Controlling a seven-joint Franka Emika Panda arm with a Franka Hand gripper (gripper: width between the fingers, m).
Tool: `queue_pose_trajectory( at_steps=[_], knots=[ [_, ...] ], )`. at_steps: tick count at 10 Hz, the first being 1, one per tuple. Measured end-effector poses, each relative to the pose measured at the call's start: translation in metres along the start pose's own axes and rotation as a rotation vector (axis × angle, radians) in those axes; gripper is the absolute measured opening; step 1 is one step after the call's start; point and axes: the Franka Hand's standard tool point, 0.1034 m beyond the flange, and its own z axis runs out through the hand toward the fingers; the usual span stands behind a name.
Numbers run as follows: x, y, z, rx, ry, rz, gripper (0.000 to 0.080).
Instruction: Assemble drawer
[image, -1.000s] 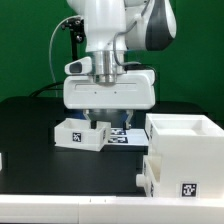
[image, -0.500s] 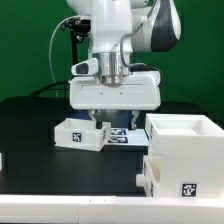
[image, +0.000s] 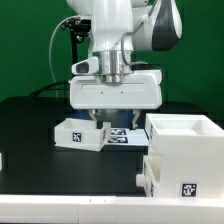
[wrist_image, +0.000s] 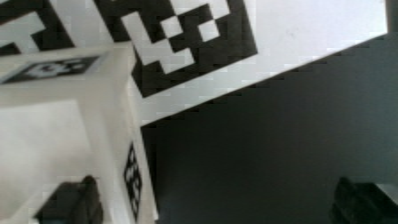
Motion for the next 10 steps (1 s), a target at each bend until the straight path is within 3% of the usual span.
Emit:
queue_pose_trajectory(
  at_steps=[3,10],
  knots=[
    [0.01,0.027,-0.002,-0.004,-0.021,0.036,0.0649],
    [0.006,0.025,0.0,0.0,-0.041,0.05,0.0649]
  ],
)
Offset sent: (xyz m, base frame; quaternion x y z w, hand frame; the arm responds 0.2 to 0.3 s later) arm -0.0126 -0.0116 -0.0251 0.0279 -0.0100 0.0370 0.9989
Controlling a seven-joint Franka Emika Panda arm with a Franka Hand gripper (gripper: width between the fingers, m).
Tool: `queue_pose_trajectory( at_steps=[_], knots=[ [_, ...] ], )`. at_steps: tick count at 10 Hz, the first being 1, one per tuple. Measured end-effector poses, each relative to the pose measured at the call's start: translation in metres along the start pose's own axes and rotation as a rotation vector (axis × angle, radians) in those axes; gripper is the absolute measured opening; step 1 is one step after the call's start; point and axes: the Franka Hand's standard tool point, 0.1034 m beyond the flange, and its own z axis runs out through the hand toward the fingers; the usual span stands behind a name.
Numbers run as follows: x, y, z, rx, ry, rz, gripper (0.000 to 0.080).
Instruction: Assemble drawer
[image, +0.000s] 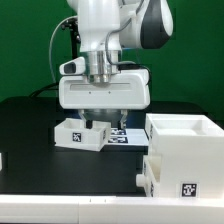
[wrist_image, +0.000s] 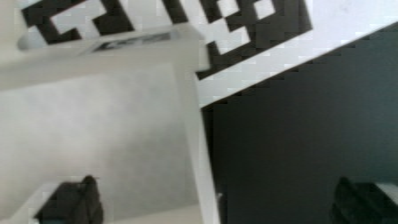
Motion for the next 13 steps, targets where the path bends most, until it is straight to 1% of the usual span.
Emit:
queue_pose_trajectory(
  at_steps=[1,3,4,5,6,7,9,10,11,12,13],
  knots=[
    [0.0,0.0,0.0,0.0,0.0,-0.001,0.0539],
    [0.0,0.0,0.0,0.0,0.0,-0.001,0.0251],
    [0.0,0.0,0.0,0.0,0.0,-0.001,0.0251],
    [0.0,-0.001,0.0,0.0,0.001,-0.001,0.0082],
    [0.0,-0.001,0.0,0.0,0.001,-0.001,0.0082],
    [0.001,-0.001,0.0,0.001,0.001,-0.001,0.0032],
    [0.002,-0.001,0.0,0.001,0.001,-0.029,0.0032],
    [0.013,0.002,-0.003,0.005,0.005,-0.139,0.0032],
    [0.029,0.007,-0.007,0.011,0.013,-0.214,0.0032],
    [0.043,0.006,-0.01,0.033,-0.012,-0.283,0.0032],
    [0.06,0.002,-0.014,0.055,-0.02,-0.367,0.0032]
  ],
)
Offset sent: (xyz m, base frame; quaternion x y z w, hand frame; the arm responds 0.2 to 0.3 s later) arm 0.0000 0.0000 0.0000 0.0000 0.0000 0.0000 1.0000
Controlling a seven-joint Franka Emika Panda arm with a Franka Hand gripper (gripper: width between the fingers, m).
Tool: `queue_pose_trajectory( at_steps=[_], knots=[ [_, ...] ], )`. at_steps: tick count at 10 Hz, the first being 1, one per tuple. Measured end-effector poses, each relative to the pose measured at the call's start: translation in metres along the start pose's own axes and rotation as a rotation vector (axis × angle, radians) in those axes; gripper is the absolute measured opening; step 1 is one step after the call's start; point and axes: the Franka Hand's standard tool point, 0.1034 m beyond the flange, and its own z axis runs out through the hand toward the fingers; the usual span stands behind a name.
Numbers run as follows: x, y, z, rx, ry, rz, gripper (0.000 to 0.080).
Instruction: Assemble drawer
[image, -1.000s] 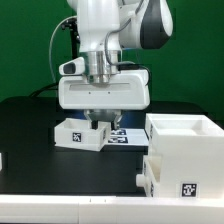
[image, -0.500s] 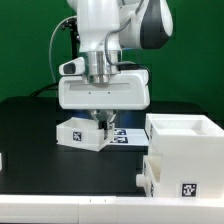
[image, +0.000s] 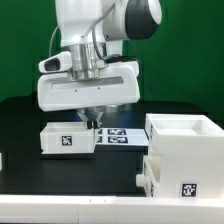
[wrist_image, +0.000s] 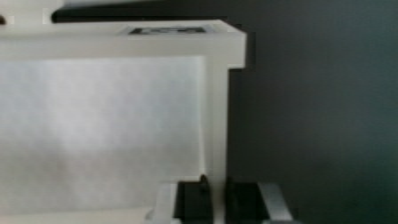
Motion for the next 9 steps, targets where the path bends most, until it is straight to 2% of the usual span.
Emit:
queue_pose_trajectory(
  at_steps=[1,5,6,7,8,9],
  knots=[
    [0.006,0.0,0.0,0.009,0.0,-0.062,0.0032],
    [0.005,0.0,0.002,0.006,0.001,-0.079,0.0032],
    [0.014,0.01,0.003,-0.007,0.014,-0.246,0.0032],
    [0.031,0.016,0.005,-0.008,0.03,-0.345,0.0032],
    [0.045,0.013,0.009,0.001,0.03,-0.442,0.0032],
    [0.052,0.007,0.01,0.006,0.034,-0.483,0.0032]
  ],
)
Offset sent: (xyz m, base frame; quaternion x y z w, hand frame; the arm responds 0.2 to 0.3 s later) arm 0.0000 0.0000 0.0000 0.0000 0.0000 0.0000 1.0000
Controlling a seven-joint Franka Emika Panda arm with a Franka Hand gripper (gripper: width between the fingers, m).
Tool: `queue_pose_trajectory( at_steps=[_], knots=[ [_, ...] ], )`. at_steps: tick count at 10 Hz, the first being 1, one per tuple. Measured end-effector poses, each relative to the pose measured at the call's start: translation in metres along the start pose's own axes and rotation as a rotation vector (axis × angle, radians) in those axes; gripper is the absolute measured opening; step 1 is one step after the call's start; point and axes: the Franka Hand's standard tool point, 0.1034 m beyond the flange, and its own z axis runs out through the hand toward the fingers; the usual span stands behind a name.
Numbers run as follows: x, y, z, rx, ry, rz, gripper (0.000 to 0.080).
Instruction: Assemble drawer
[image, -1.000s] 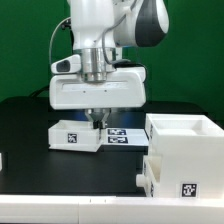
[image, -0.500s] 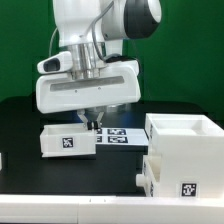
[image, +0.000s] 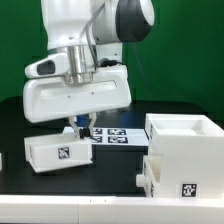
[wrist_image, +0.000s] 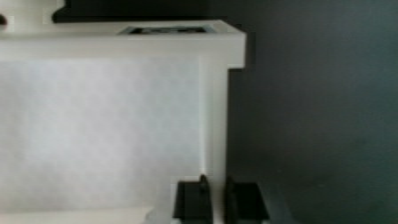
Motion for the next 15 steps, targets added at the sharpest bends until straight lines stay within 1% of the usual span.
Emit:
queue_pose_trajectory(
  at_steps=[1,2,3,4,5,6,7,8,11,12,13,14,15],
  knots=[
    [-0.002,-0.003,-0.001,-0.026,0.016,0.023,0.0032],
    [-0.004,-0.003,0.0,-0.02,0.01,0.026,0.0032],
    [-0.003,-0.002,0.0,-0.021,0.011,0.026,0.0032],
    [-0.004,0.003,0.0,-0.034,0.016,-0.073,0.0032],
    [-0.004,0.015,-0.002,-0.056,0.024,-0.225,0.0032],
    [0.006,0.021,-0.004,-0.069,0.029,-0.359,0.0032],
    [0.013,0.019,-0.002,-0.062,0.024,-0.427,0.0032],
    [0.013,0.015,0.003,-0.049,0.014,-0.45,0.0032],
    [0.011,0.017,0.003,-0.049,0.013,-0.433,0.0032],
    [0.011,0.016,0.003,-0.049,0.012,-0.433,0.021],
    [0.012,0.013,0.005,-0.024,-0.005,-0.423,0.0346],
    [0.014,0.016,0.009,-0.014,-0.009,-0.433,0.0346],
    [0.012,0.022,0.015,-0.008,-0.01,-0.432,0.0528]
  ],
)
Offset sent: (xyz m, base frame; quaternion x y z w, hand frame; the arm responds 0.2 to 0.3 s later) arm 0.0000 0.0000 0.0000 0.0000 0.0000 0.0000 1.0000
